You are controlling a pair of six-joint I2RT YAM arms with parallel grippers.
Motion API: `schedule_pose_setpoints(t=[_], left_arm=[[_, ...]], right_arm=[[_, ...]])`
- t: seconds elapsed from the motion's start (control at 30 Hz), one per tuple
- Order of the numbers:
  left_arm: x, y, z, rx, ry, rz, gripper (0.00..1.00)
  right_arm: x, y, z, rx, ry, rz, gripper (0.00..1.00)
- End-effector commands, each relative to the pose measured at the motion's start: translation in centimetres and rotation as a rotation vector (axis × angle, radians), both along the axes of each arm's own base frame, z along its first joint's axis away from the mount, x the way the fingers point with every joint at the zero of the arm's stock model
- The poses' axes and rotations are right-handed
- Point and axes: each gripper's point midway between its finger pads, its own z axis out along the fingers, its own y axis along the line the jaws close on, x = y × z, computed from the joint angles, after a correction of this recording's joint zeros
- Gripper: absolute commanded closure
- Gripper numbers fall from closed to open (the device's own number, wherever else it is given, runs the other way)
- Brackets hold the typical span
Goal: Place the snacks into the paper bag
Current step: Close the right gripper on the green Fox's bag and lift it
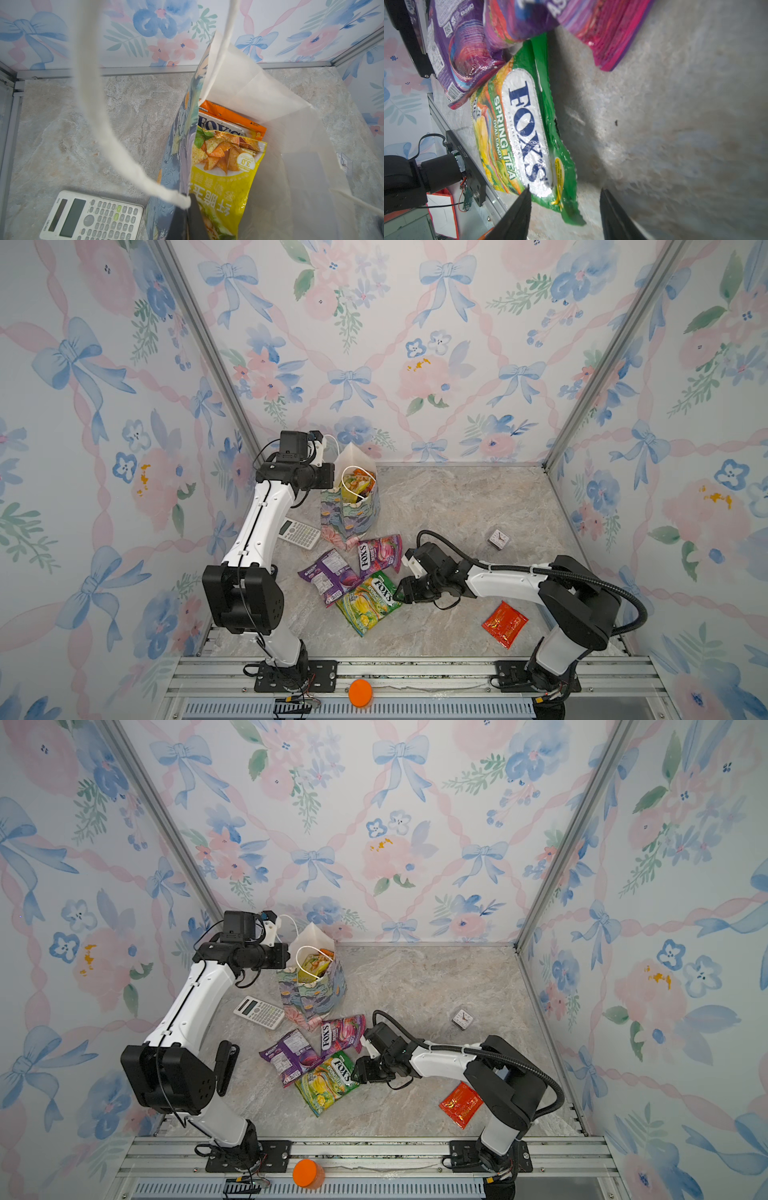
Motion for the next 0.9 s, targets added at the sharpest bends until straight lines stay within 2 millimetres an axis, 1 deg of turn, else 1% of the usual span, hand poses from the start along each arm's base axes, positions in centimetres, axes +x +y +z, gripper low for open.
schedule_pose_setpoints(t=[0.0, 0.23, 0.43, 0.53, 0.63, 0.77, 0.87], left_arm=[[-0.7, 0.3, -0.3, 0.001, 0.018, 0.008, 1.0], [-0.7, 0.3, -0.3, 0.001, 0.019, 0.008, 1.0], [-0.7, 0.3, -0.3, 0.002, 0.018, 0.009, 1.0], [-0.7, 0.3, -0.3, 0.003, 0.018, 0.007, 1.0], [-0.7, 0.3, -0.2, 0.003, 0.017, 0.008, 1.0], [-0.7, 0.4, -0.2, 0.005, 0.016, 0.009, 1.0], [-0.7, 0.4, -0.1, 0.004, 0.014, 0.011, 1.0]], right_arm=[[0.1, 1.4, 0.6, 0.037, -0.006, 0.027, 0.46], [0.3, 1.9, 0.4, 0.043, -0.001, 0.031, 0.51], [0.4, 2.3, 0.1, 0.046, 0.006, 0.036, 0.58], [0.4, 2.4, 0.0, 0.048, 0.012, 0.04, 0.65], [0.3, 2.2, 0.0, 0.045, 0.011, 0.038, 0.76], [0.4, 1.9, 0.6, 0.043, -0.011, 0.034, 0.91], [0.5, 1.6, 1.2, 0.032, -0.033, 0.039, 1.0]])
